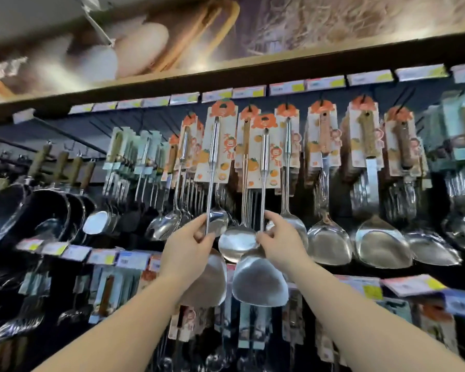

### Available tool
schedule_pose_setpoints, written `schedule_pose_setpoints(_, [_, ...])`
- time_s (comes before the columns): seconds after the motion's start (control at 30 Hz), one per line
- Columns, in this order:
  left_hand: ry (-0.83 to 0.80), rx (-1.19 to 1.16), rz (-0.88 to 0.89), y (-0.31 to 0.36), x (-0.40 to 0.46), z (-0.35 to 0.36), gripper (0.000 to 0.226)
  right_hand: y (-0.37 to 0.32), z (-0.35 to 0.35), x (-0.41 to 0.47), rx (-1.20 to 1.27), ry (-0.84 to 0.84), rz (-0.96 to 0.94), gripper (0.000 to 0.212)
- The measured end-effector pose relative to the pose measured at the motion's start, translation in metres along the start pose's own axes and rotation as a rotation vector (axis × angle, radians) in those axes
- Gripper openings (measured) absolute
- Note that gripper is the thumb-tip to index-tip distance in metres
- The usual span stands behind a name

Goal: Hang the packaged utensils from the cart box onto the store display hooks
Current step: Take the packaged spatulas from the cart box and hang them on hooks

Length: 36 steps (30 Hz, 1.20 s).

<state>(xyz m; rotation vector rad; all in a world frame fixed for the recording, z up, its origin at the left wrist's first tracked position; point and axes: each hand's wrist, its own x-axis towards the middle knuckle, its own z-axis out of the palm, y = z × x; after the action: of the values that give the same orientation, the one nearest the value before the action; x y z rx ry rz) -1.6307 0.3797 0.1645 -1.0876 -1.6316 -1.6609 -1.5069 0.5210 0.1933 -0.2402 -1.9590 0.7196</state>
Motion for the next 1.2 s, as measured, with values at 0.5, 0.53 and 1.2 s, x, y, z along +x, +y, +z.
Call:
schedule_pose_setpoints(0.5, [-0.064,-0.172,0.122,-0.024,0.077,0.083,0.049,0.002,-0.021,0.097,-0.13,0.188,-0.015,0.055])
schedule_pose_setpoints(0.53, [-0.065,-0.186,0.126,-0.025,0.079,0.085,0.049,0.001,-0.021,0.102,-0.121,0.195,-0.017,0.055])
schedule_pose_setpoints(1.2, [-0.119,-0.264,0.117,-0.053,0.084,0.104,0.049,0.029,-0.027,0.136,-0.175,0.219,0.105,0.056])
